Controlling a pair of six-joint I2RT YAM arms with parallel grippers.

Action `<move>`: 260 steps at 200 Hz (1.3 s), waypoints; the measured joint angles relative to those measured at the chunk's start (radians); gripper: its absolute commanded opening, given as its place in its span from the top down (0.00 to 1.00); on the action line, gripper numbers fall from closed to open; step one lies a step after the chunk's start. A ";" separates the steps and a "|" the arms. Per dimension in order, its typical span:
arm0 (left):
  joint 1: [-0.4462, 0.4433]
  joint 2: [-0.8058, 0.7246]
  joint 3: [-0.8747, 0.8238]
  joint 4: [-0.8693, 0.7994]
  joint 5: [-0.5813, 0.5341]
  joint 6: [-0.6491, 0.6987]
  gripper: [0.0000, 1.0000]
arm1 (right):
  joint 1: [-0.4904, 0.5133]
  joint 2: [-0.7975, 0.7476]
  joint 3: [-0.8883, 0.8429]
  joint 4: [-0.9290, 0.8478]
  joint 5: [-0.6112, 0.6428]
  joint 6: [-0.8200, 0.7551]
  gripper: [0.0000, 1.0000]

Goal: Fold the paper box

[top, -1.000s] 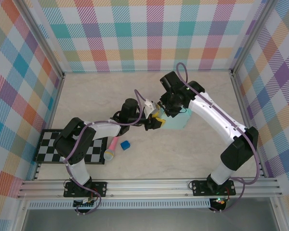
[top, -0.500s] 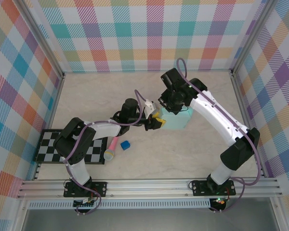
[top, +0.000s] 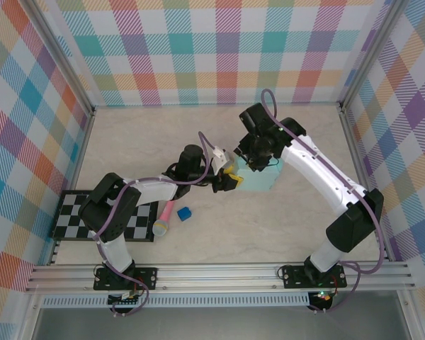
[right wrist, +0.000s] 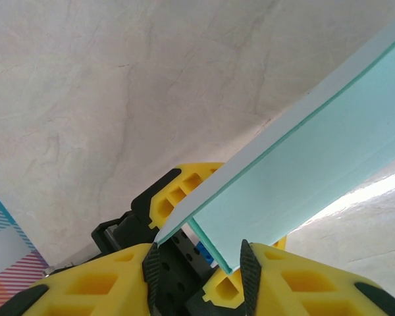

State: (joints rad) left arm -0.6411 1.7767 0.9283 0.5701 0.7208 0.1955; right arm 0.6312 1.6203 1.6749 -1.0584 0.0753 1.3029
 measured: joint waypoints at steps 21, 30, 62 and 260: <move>0.000 0.000 0.000 0.008 0.003 0.000 0.78 | 0.000 0.003 0.000 0.024 -0.044 0.029 0.61; 0.000 0.000 0.001 0.008 0.004 0.000 0.78 | 0.002 0.006 0.000 0.030 -0.051 0.044 0.61; 0.000 0.000 0.001 0.008 0.004 0.000 0.79 | 0.001 0.007 0.000 0.039 -0.061 0.072 0.68; -0.001 0.000 0.005 0.011 0.022 0.000 0.80 | 0.002 -0.016 -0.030 0.042 0.008 -0.231 1.00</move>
State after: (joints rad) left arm -0.6418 1.7767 0.9337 0.5816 0.7429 0.1959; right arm 0.6327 1.6047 1.6447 -1.0168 0.0834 1.0718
